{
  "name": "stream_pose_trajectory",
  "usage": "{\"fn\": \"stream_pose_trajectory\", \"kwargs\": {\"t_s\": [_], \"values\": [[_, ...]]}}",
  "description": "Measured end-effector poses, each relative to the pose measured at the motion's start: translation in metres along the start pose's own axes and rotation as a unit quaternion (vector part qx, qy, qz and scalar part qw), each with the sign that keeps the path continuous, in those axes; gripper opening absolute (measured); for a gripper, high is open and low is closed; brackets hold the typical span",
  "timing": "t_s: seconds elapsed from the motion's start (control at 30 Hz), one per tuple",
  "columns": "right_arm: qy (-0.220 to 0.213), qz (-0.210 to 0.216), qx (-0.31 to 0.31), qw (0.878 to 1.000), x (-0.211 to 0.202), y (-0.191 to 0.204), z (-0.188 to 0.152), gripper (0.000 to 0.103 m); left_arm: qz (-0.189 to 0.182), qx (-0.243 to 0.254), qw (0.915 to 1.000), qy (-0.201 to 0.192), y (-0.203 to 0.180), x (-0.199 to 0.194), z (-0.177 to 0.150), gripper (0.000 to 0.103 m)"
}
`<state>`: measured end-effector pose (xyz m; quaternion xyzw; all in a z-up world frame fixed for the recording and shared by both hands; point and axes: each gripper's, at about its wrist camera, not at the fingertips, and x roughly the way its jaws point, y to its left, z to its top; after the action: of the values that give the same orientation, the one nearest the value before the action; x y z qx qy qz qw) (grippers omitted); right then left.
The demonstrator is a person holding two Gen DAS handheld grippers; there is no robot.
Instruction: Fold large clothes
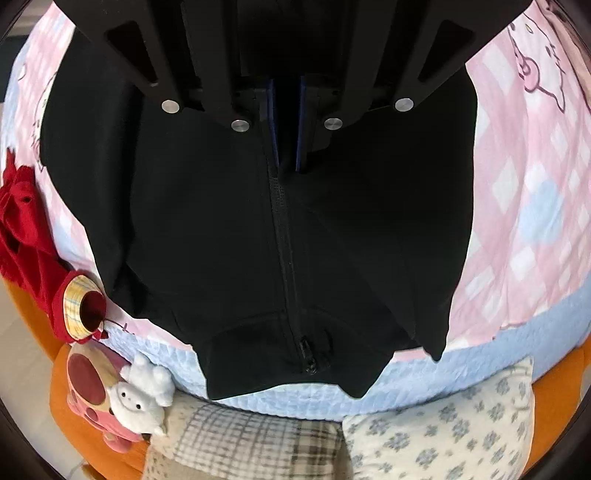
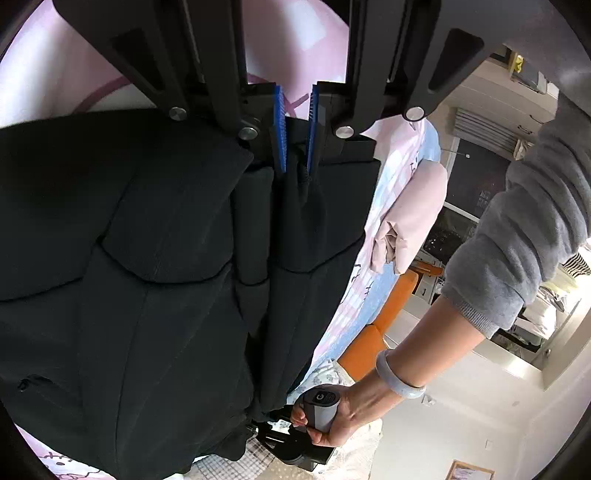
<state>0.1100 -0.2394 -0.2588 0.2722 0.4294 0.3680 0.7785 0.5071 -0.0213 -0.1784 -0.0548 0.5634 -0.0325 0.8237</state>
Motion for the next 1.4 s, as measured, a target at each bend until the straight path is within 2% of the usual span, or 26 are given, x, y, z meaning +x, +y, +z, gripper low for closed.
{"fn": "stream_pose_trajectory", "kwargs": {"t_s": [0.07, 0.1, 0.13, 0.17, 0.2, 0.23, 0.3, 0.4, 0.43, 0.47, 0.53, 0.57, 0.63, 0.7, 0.77, 0.8, 0.87, 1.0, 1.03, 1.1, 1.17, 1.3, 1.4], "values": [[0.005, 0.003, 0.000, 1.000, -0.002, 0.001, 0.006, 0.010, -0.012, 0.008, 0.9999, -0.006, -0.001, -0.009, 0.001, 0.036], [0.008, 0.003, 0.000, 1.000, -0.005, 0.000, 0.009, 0.011, -0.020, 0.008, 0.9997, -0.012, -0.002, -0.017, 0.001, 0.040], [0.015, 0.002, 0.000, 1.000, -0.008, 0.000, 0.010, 0.017, -0.023, 0.013, 0.9994, -0.023, -0.002, -0.030, 0.000, 0.051], [0.021, 0.004, -0.003, 1.000, -0.014, -0.003, 0.010, 0.030, -0.023, 0.026, 0.9986, -0.041, -0.004, -0.047, -0.001, 0.056], [0.026, 0.004, -0.007, 1.000, -0.021, -0.003, 0.011, 0.040, -0.013, 0.045, 0.9967, -0.065, -0.007, -0.067, -0.005, 0.057], [0.025, 0.004, -0.019, 1.000, -0.035, -0.001, 0.014, 0.044, -0.001, 0.063, 0.9945, -0.084, -0.010, -0.083, -0.010, 0.060], [0.024, 0.006, -0.047, 0.999, -0.058, -0.001, 0.016, 0.044, 0.006, 0.101, 0.9889, -0.109, -0.019, -0.113, -0.029, 0.064], [0.011, 0.004, -0.069, 0.998, -0.093, -0.001, 0.037, 0.046, -0.026, 0.180, 0.9779, -0.103, -0.052, -0.143, -0.084, 0.068], [-0.006, -0.009, -0.071, 0.997, -0.110, -0.004, 0.047, 0.054, -0.039, 0.223, 0.9697, -0.092, -0.075, -0.148, -0.116, 0.068], [-0.021, -0.020, -0.075, 0.997, -0.121, -0.006, 0.055, 0.057, -0.043, 0.248, 0.9637, -0.088, -0.090, -0.148, -0.133, 0.068], [-0.069, -0.058, -0.069, 0.994, -0.160, -0.017, 0.074, 0.060, -0.056, 0.318, 0.9432, -0.079, -0.134, -0.146, -0.188, 0.068], [-0.082, -0.076, -0.060, 0.992, -0.174, -0.025, 0.077, 0.063, -0.065, 0.348, 0.9322, -0.073, -0.155, -0.143, -0.212, 0.068], [-0.099, -0.122, -0.032, 0.987, -0.198, -0.047, 0.082, 0.063, -0.077, 0.392, 0.9149, -0.059, -0.193, -0.131, -0.244, 0.070], [-0.087, -0.142, -0.010, 0.986, -0.201, -0.067, 0.079, 0.063, -0.084, 0.406, 0.9090, -0.043, -0.224, -0.116, -0.251, 0.070], [-0.068, -0.154, 0.009, 0.986, -0.192, -0.083, 0.072, 0.063, -0.076, 0.398, 0.9138, -0.027, -0.247, -0.100, -0.239, 0.070], [-0.057, -0.157, 0.017, 0.986, -0.186, -0.089, 0.067, 0.063, -0.060, 0.391, 0.9178, -0.027, -0.259, -0.094, -0.231, 0.070], [-0.045, -0.166, 0.025, 0.985, -0.174, -0.097, 0.057, 0.063, -0.009, 0.374, 0.9268, -0.027, -0.282, -0.075, -0.195, 0.070], [-0.051, -0.134, 0.035, 0.989, -0.162, -0.098, 0.047, 0.058, 0.075, 0.335, 0.9393, 0.000, -0.314, -0.039, -0.127, 0.070], [-0.051, -0.128, 0.030, 0.990, -0.159, -0.097, 0.046, 0.053, 0.113, 0.325, 0.9390, 0.004, -0.320, -0.027, -0.107, 0.070], [-0.055, -0.136, 0.027, 0.989, -0.155, -0.097, 0.044, 0.053, 0.163, 0.315, 0.9343, 0.032, -0.329, -0.003, -0.082, 0.070], [-0.060, -0.132, 0.033, 0.989, -0.156, -0.102, 0.043, 0.053, 0.178, 0.296, 0.9366, 0.058, -0.332, 0.014, -0.068, 0.070], [-0.060, -0.121, 0.034, 0.990, -0.155, -0.108, 0.039, 0.052, 0.194, 0.278, 0.9384, 0.066, -0.338, 0.032, -0.060, 0.069], [-0.060, -0.120, 0.025, 0.991, -0.151, -0.105, 0.035, 0.051, 0.181, 0.258, 0.9469, 0.063, -0.341, 0.032, -0.059, 0.069]]}}
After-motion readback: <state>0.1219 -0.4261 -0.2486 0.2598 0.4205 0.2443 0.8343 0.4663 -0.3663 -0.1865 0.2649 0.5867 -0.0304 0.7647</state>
